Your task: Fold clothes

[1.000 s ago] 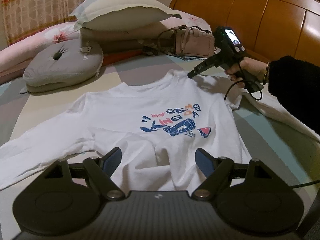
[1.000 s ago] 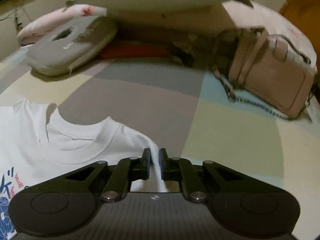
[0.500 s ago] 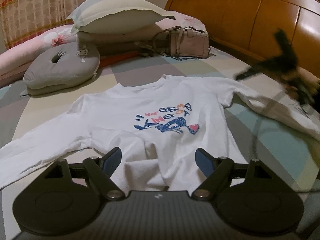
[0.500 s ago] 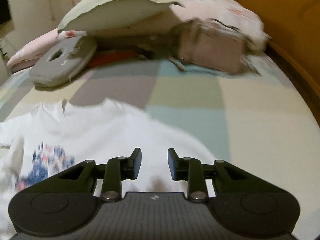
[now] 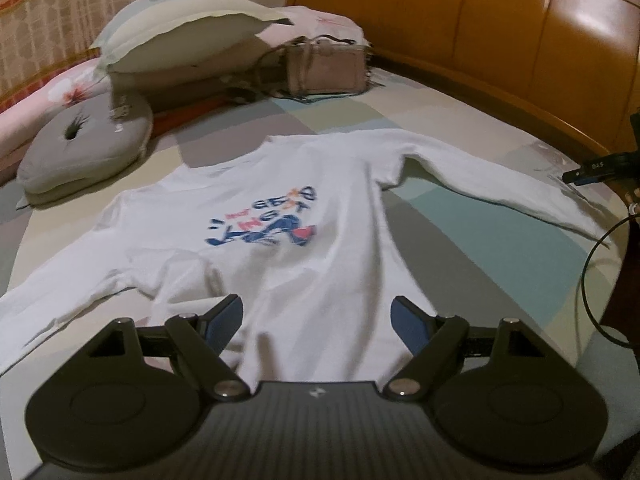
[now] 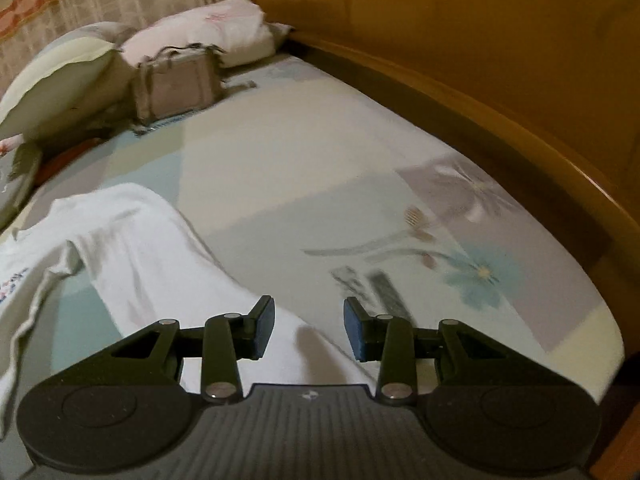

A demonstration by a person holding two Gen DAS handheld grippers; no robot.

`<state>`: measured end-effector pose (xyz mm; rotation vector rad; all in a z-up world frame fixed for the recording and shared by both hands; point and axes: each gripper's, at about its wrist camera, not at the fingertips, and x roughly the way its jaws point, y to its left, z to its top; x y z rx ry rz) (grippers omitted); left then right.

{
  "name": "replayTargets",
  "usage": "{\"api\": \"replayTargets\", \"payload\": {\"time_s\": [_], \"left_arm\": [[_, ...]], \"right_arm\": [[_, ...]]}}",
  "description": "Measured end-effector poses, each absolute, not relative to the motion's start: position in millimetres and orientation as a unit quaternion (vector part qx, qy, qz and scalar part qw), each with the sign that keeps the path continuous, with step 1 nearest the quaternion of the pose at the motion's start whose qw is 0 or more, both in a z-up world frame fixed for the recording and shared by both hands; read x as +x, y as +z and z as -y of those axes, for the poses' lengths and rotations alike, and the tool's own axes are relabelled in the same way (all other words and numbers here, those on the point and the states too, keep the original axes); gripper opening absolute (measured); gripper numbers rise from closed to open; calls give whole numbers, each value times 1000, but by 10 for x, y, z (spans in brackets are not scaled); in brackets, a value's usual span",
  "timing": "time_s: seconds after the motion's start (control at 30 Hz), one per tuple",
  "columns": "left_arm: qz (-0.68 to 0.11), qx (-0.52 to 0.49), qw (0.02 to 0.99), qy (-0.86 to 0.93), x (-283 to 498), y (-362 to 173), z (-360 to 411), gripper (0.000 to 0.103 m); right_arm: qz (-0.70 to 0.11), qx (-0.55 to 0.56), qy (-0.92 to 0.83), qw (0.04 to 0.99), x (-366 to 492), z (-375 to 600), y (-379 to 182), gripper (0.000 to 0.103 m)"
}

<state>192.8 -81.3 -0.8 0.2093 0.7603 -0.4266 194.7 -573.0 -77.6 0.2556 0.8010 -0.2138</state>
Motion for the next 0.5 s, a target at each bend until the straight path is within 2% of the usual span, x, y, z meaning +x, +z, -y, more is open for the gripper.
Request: {"api": "replayTargets", "payload": {"time_s": [0.2, 0.37, 0.4, 0.43, 0.5], "left_arm": [[-365, 126, 894, -226, 1806, 42, 1103, 82], [-365, 142, 891, -231, 1751, 59, 1257, 82], [-365, 144, 890, -231, 1749, 60, 1277, 82], [-366, 146, 889, -231, 1753, 60, 1294, 82], [-366, 150, 888, -232, 1750, 60, 1325, 82]], "right_arm": [[-397, 122, -96, 905, 1875, 5779, -1004, 44], [-402, 38, -91, 910, 1839, 5458, -1065, 45], [-405, 18, -84, 910, 1827, 5385, -1058, 40], [-408, -2, -76, 910, 1814, 5312, -1051, 25], [-411, -21, -64, 909, 1796, 5246, -1007, 10]]}}
